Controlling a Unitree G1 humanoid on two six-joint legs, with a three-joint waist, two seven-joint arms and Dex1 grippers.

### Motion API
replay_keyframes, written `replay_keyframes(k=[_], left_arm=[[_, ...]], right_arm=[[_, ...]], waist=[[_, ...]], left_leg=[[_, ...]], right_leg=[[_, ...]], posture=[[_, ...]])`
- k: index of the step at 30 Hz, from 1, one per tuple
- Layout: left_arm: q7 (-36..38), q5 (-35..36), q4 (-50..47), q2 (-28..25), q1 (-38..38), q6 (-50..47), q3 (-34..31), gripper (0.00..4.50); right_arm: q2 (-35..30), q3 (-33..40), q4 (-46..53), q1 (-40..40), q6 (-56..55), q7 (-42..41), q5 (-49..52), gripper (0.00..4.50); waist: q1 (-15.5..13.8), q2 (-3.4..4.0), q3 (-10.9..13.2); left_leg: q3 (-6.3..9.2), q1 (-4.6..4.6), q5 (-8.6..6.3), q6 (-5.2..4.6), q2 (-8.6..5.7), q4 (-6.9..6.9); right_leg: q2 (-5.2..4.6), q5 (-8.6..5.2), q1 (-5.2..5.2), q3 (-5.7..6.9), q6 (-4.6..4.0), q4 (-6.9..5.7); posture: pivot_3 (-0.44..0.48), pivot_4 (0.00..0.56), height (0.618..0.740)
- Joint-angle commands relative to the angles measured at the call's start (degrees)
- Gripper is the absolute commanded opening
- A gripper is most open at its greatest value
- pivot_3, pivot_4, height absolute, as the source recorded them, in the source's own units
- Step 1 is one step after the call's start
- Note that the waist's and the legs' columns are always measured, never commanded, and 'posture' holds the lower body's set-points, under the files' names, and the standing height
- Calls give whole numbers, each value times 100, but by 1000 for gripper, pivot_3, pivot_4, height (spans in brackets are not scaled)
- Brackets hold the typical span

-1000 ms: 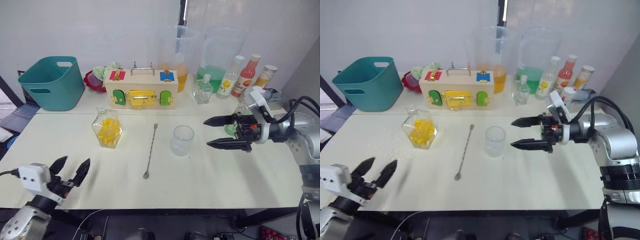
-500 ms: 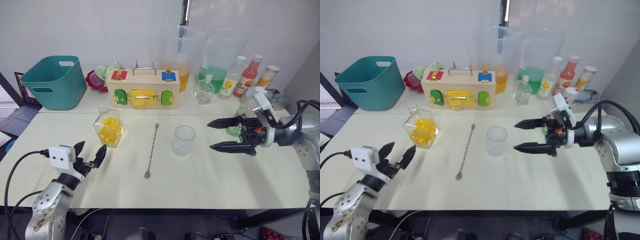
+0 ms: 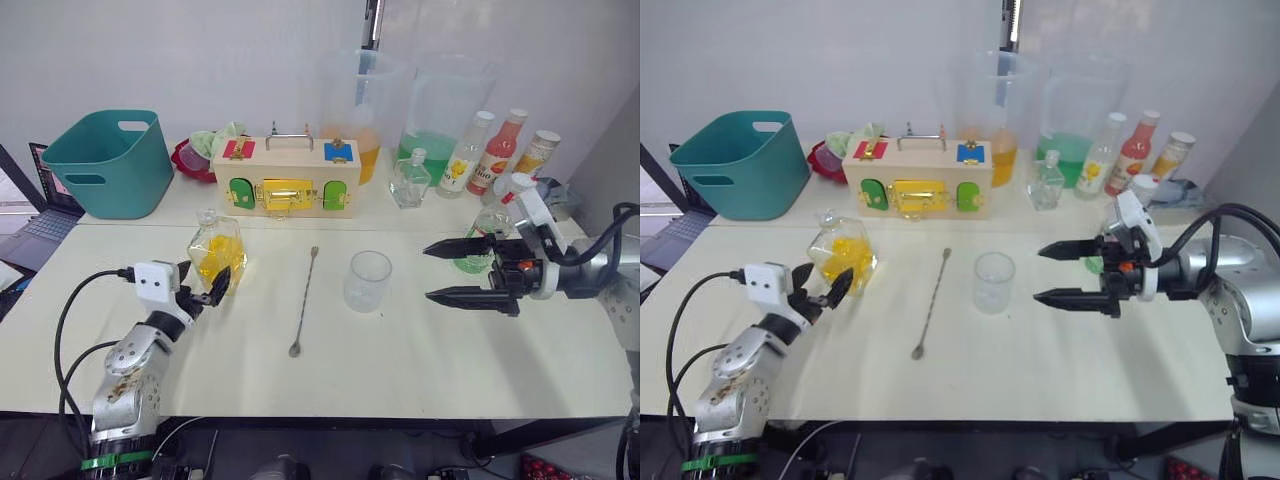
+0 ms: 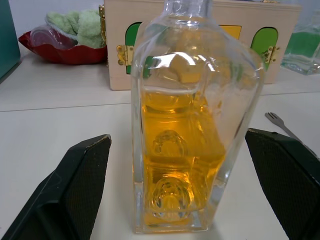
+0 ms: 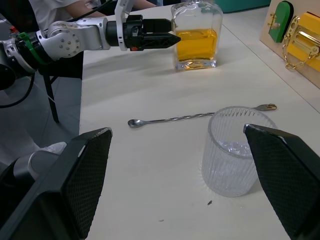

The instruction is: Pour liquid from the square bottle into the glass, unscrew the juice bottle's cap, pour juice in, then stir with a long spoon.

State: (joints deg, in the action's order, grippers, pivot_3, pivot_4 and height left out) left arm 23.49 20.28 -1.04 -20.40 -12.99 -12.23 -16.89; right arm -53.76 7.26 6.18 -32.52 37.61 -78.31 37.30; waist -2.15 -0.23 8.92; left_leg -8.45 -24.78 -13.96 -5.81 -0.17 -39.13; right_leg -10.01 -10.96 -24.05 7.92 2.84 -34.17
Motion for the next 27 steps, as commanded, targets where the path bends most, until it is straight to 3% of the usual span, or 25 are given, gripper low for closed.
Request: replay_keyframes(k=[1, 16, 22, 27], left_arm=[[-63, -79, 110, -49, -305, 215, 12, 4500], [-284, -283, 980, -41, -1100, -1, 207, 4500], [-254, -262, 1083, -52, -1180, 282, 168, 2785], [-149, -232, 986, -136, -1116, 498, 92, 2786]], right_arm=[[-95, 206, 229, -5, 12, 89, 141, 4475], [-32, 365, 413, 146, 163, 474, 242, 4475], [-69, 358, 347, 300, 64, 500, 140, 4500], [-40, 291, 299, 269, 16, 507, 97, 4500]], waist=[[2, 0, 0], [2, -5, 0], [2, -7, 0], [1, -11, 3]], left_leg=[[0, 0, 0, 0, 1, 0], [0, -4, 2, 0, 2, -7], [1, -8, 3, 0, 7, -12], [1, -14, 3, 0, 8, -16]], right_leg=[[1, 0, 0, 0, 0, 0], [14, 1, 2, -2, 2, -2], [27, 2, 1, -9, 1, 0], [29, 3, -2, -9, 1, 0]], posture=[[0, 150, 740], [0, 150, 740], [0, 150, 740], [0, 150, 740]])
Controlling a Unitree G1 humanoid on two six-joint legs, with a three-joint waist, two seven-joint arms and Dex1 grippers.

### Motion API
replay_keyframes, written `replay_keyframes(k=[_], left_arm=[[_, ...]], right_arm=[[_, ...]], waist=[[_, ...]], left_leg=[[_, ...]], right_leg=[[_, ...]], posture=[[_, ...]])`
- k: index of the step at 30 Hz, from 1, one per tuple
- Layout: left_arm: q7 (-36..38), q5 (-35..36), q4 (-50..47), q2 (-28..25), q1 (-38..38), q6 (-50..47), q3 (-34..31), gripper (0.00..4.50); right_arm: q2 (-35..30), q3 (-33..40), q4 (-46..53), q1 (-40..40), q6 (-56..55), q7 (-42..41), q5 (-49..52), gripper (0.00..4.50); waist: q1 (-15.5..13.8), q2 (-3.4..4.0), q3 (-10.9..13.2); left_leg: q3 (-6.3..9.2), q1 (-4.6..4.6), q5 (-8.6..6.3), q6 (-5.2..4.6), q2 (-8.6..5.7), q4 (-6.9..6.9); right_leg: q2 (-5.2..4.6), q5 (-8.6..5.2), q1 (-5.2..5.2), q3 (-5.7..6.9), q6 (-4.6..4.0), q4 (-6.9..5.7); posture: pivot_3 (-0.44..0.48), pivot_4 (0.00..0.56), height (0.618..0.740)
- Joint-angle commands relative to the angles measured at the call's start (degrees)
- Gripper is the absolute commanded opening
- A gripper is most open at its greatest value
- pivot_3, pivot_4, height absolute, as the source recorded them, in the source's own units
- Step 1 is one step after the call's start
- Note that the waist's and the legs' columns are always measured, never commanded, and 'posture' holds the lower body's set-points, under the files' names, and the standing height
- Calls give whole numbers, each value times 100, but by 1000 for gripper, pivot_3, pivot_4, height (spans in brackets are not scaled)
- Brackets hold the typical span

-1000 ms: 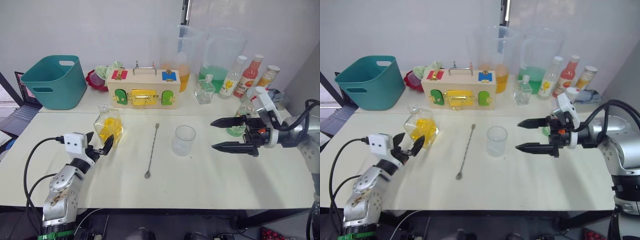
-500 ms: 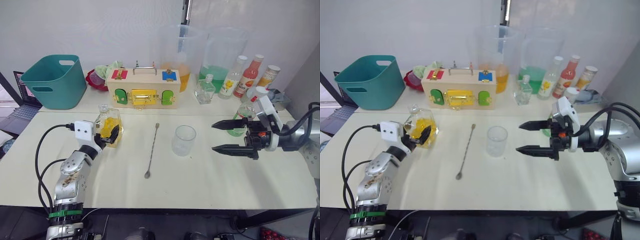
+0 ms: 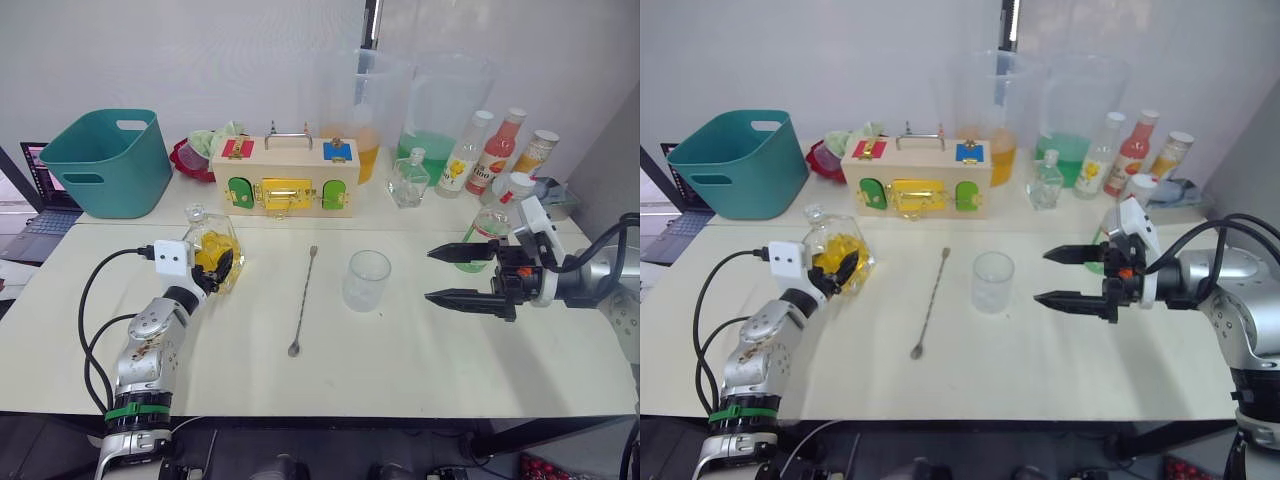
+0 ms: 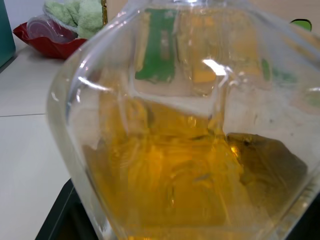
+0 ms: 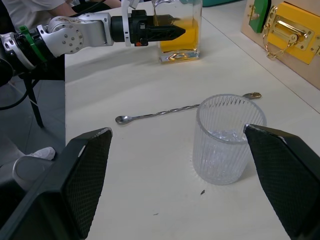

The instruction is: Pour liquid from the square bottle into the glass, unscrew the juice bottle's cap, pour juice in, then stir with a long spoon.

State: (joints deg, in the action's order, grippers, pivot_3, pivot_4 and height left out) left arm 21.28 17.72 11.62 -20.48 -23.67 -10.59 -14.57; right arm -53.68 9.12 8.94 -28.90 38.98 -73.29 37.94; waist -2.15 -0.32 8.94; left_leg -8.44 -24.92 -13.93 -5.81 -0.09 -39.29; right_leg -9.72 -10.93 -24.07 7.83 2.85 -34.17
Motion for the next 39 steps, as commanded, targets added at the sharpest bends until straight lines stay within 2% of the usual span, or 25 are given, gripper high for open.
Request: replay_keyframes(k=[1, 4, 9, 12, 16, 23, 27, 31, 34, 39], left_arm=[[118, -11, -295, -185, -6, 414, -145, 2786], [317, 96, -420, -317, 173, 595, -261, 2786], [1267, 822, -1165, -726, 620, 503, -479, 2786], [1586, 1513, -1622, -858, 706, 53, -696, 2786], [2581, 2076, -2411, -1592, 1276, -655, -662, 2786], [3293, 2659, -2750, -2140, 1520, -1323, -649, 2786], [4210, 2463, -3329, -2444, 1620, -1273, 89, 2786], [4388, 2294, -3465, -2461, 1545, -1201, 438, 2786], [4419, 2062, -3428, -2027, 878, -1218, 1315, 2786], [4613, 1320, -2726, -1428, 19, -832, 2228, 2786]], right_arm=[[-19, 92, -3, -127, -164, 25, 7, 4500], [33, 75, -95, -250, -184, 81, -13, 4500], [60, -36, -218, -348, -339, 113, -175, 4500], [84, -86, -266, -392, -369, 111, -207, 4500], [93, -154, -299, -470, -328, 50, -178, 4500], [58, -155, -275, -463, -306, 37, -152, 4500], [-85, 87, 122, -171, -157, 174, -23, 4500], [-168, 242, 338, 14, -40, 231, 112, 4500], [-269, 560, 659, 312, 159, 350, 307, 4500], [-374, 1035, 1085, 794, 386, 575, 546, 4500]], waist=[[4, -4, 2], [38, -6, 4], [152, -15, 9], [148, -39, 23], [157, -53, 32], [153, -49, 34], [126, -48, 35], [134, -48, 35], [104, -42, 38], [47, -42, 37]], left_leg=[[0, -2, 0, 0, 0, 0], [0, -6, 0, 0, 1, 0], [0, -10, 0, -1, 7, 1], [0, -14, 2, 1, 7, 0], [8, -23, 2, 5, 4, -8], [7, -22, 4, 11, 6, -8], [7, -23, 5, 14, 4, -8], [4, -24, 5, 14, 0, -7], [4, -23, 10, 21, 4, -8], [5, -23, 15, 26, 4, -12]], right_leg=[[0, 0, -2, 0, 0, 0], [3, 0, -7, -1, 0, 1], [13, 0, -11, 0, -1, 1], [14, 0, -11, 2, 0, 3], [11, 0, -11, 1, 0, 5], [21, -2, -15, -3, 1, 2], [20, -2, -19, -4, 0, 1], [17, -2, -15, -10, 0, 8], [23, -2, -16, -7, -1, -3], [24, 5, -11, -8, -10, -4]], posture=[[0, 150, 740], [0, 150, 740], [0, 150, 740], [0, 150, 740], [0, 150, 740], [0, 150, 740], [0, 150, 740], [0, 150, 740], [0, 150, 740], [0, 150, 740]])
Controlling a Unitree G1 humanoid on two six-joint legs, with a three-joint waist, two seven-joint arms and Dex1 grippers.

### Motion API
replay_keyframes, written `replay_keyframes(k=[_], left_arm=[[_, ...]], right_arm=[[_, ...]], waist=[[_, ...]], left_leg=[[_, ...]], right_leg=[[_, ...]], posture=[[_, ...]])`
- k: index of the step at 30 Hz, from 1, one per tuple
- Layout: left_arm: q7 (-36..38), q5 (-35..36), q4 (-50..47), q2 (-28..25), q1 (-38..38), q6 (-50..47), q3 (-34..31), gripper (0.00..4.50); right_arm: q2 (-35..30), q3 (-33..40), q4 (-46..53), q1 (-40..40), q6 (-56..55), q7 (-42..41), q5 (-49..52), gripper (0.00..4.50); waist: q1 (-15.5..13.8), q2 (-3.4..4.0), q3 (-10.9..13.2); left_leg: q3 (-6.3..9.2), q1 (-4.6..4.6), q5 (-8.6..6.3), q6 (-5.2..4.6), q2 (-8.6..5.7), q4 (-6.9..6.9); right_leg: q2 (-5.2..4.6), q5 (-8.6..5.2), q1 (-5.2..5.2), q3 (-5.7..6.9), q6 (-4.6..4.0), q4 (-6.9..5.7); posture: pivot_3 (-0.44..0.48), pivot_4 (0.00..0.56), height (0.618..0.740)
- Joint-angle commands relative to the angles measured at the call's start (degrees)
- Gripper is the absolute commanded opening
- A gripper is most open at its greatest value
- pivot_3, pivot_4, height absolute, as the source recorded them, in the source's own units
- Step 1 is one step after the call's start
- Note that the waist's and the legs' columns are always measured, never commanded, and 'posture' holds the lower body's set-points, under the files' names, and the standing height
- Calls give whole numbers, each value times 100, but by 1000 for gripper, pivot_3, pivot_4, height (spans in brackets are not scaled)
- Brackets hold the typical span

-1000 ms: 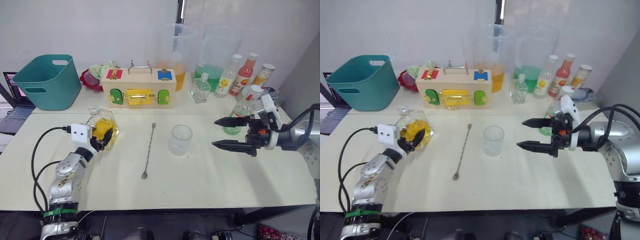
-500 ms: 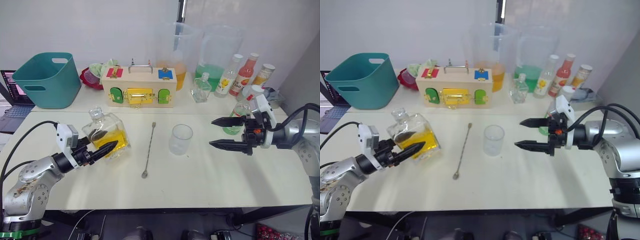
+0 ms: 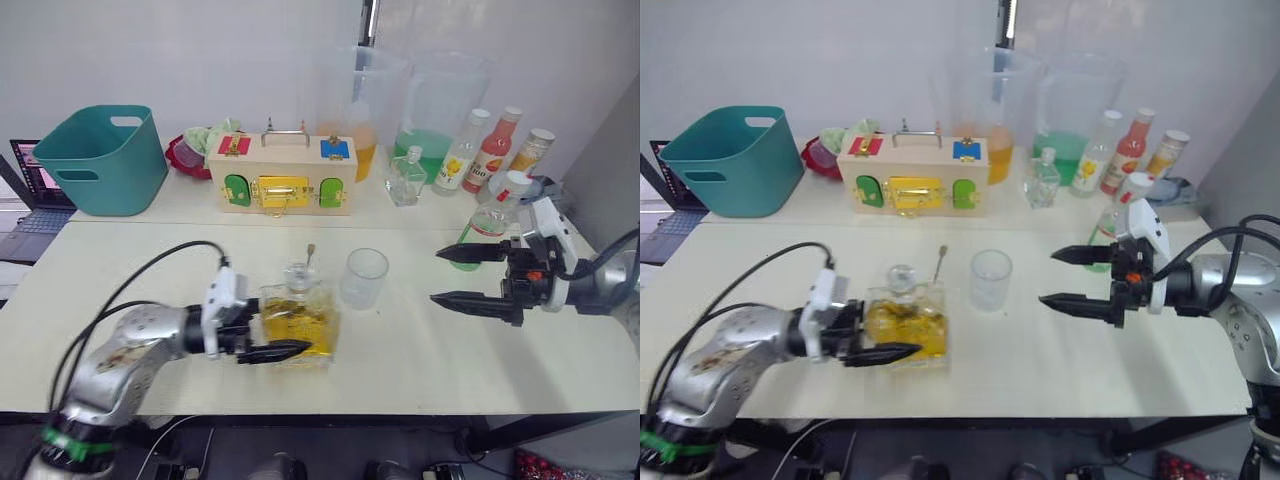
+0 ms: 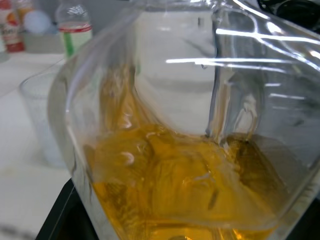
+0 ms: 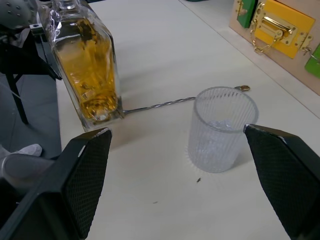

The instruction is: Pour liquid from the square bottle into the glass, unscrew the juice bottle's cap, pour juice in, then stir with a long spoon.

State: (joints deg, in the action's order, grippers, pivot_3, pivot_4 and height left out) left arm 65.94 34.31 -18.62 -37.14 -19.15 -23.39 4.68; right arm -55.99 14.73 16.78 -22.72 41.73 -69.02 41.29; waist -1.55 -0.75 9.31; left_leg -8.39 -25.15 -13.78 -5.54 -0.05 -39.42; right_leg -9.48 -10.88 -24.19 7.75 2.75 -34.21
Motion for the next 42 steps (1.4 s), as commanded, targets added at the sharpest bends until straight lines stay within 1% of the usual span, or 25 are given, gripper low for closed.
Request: replay_keyframes(k=[1, 5, 7, 14, 18, 23, 25, 26, 27, 29, 32, 37, 42], left_arm=[[198, -463, 465, 329, -546, 556, 412, 2786], [423, -784, 1141, 708, -977, 940, 708, 2786], [480, -903, 1521, 962, -1171, 1145, 807, 2786], [626, -1284, 2308, 1403, -1349, 1645, 932, 2786], [663, -1421, 2491, 1475, -1367, 1693, 947, 2786], [678, -1606, 2616, 1366, -1089, 1716, 991, 2786], [643, -1548, 2542, 1373, -1108, 1581, 949, 3832], [633, -1536, 2520, 1377, -1117, 1547, 938, 4052], [601, -1533, 2428, 1371, -1124, 1498, 929, 4441], [566, -1539, 2320, 1362, -1127, 1447, 921, 4476], [497, -1366, 1951, 1305, -1149, 997, 876, 4476], [366, -1226, 1463, 1223, -1272, 472, 858, 4476], [188, -1381, 1232, 1114, -1426, 163, 934, 4476]], right_arm=[[-159, 551, 357, 257, 135, 201, 249, 4500], [-192, 860, 594, 617, 221, 375, 359, 4500], [-216, 1082, 718, 844, 276, 460, 426, 4500], [-246, 1397, 943, 1203, 345, 692, 606, 4500], [-268, 1401, 962, 1234, 342, 758, 641, 4500], [-301, 1293, 918, 1134, 293, 792, 631, 4500], [-312, 1235, 867, 1065, 276, 777, 621, 4500], [-314, 1221, 854, 1047, 272, 772, 616, 4500], [-337, 1163, 853, 1017, 248, 733, 591, 4500], [-365, 1096, 857, 985, 221, 685, 560, 4500], [-329, 1007, 853, 763, 290, 736, 688, 4500], [-318, 869, 808, 643, 264, 722, 684, 4500], [-309, 700, 745, 617, 206, 693, 620, 4500]], waist=[[-23, 1, 0], [-19, 0, 0], [-24, 1, 0], [-77, 0, 0], [-75, 0, 0], [-71, 1, 0], [-71, 1, 0], [-73, 1, 0], [-74, 1, 0], [-74, 1, 0], [-68, 1, 0], [-73, 1, 0], [-68, 1, 0]], left_leg=[[0, 0, 1, -1, -1, 0], [-1, -1, 4, -10, 3, -6], [0, -1, 23, -48, 4, -8], [5, -5, 9, -73, 12, -38], [5, -7, 6, -77, 12, -42], [7, -8, 5, -79, 13, -44], [8, -7, 5, -79, 16, -45], [8, -7, 5, -79, 16, -45], [8, -7, 5, -79, 15, -46], [8, -7, 5, -81, 15, -47], [9, -8, 3, -83, 15, -49], [11, -7, 4, -83, 15, -50], [10, -7, 4, -83, 15, -53]], right_leg=[[0, 0, 1, 1, 0, -1], [5, 0, -4, 1, -1, -5], [4, 0, -6, 0, -1, -10], [-4, 0, 0, -3, 0, -14], [-5, 0, -2, -6, 0, -16], [-7, 0, -1, -6, 0, -18], [-6, 0, -1, -6, 0, -18], [-6, 0, -1, -6, 0, -19], [-6, 0, -1, -6, 0, -20], [-8, 0, 0, -7, 0, -20], [-7, 0, 0, -7, 1, -20], [-7, 0, 1, -7, 1, -24], [-6, 0, 2, -7, 1, -25]], posture=[[0, 150, 740], [0, 150, 740], [0, 150, 740], [0, 150, 740], [0, 150, 740], [0, 150, 740], [0, 150, 740], [0, 150, 740], [0, 150, 740], [0, 150, 740], [0, 150, 740], [0, 150, 740], [0, 150, 740]])
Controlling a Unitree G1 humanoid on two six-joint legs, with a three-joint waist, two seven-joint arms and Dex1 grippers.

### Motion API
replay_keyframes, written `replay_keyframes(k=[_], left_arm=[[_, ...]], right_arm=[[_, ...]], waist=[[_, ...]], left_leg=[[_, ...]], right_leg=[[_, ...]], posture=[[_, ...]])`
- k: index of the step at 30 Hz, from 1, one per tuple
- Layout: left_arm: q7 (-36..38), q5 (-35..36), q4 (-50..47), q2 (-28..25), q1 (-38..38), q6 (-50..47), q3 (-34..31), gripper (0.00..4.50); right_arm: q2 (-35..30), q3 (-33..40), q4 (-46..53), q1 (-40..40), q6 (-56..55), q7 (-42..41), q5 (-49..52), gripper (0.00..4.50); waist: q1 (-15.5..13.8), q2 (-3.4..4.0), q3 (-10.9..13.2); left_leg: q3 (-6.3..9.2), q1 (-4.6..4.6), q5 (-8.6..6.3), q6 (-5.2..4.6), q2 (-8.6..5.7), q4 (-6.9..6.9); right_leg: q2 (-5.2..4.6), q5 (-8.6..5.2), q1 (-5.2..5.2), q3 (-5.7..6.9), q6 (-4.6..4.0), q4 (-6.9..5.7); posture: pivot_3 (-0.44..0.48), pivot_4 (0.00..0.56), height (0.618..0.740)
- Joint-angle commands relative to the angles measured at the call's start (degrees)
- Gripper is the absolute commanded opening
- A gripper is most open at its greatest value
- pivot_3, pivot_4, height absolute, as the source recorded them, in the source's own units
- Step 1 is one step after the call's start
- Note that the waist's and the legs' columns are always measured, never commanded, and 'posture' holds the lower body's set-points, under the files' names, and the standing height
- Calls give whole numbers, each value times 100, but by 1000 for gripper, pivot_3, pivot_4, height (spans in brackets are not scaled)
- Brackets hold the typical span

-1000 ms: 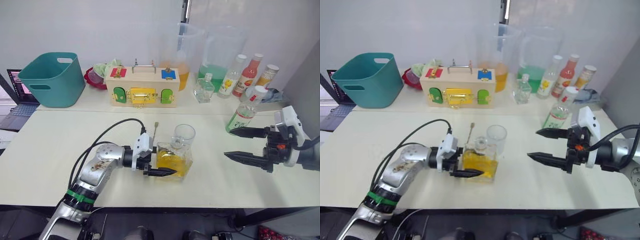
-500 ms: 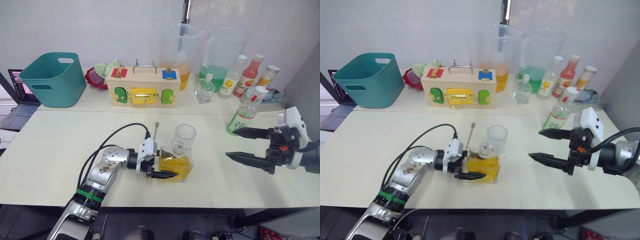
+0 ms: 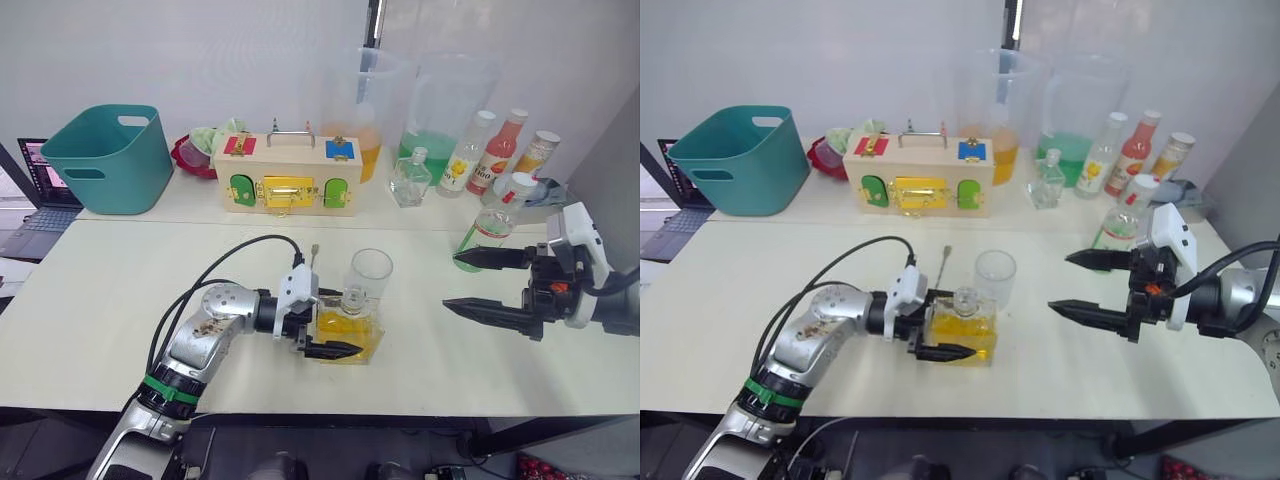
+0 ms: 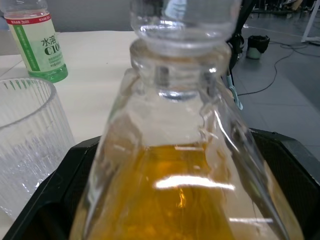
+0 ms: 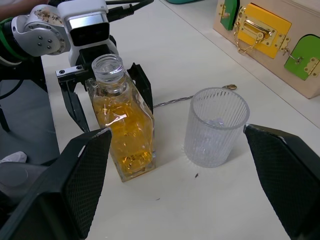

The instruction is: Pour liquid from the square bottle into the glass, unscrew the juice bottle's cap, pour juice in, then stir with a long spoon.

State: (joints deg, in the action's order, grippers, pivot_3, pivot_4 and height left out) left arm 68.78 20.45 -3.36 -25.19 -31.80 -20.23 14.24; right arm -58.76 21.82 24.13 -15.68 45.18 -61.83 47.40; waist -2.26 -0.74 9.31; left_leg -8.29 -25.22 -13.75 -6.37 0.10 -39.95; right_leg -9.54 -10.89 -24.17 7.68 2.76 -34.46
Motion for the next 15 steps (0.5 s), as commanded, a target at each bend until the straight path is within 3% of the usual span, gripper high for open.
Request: replay_keyframes(k=[1, 15], left_arm=[[-178, -7, -345, -81, -186, -242, -24, 4476], [-539, 12, -755, -226, 5, -482, -71, 4476]], right_arm=[[-31, -43, -3, -75, -163, -39, -17, 4500], [-10, -362, -203, -305, -286, -65, -131, 4500]], waist=[[5, 0, 0], [5, 0, 0]], left_leg=[[0, 0, 0, 0, 0, 0], [-1, 0, 0, 0, 0, -3]], right_leg=[[1, 0, -1, 0, 0, -2], [1, -1, -2, -2, 1, -7]], posture=[[0, 150, 740], [0, 150, 740]])
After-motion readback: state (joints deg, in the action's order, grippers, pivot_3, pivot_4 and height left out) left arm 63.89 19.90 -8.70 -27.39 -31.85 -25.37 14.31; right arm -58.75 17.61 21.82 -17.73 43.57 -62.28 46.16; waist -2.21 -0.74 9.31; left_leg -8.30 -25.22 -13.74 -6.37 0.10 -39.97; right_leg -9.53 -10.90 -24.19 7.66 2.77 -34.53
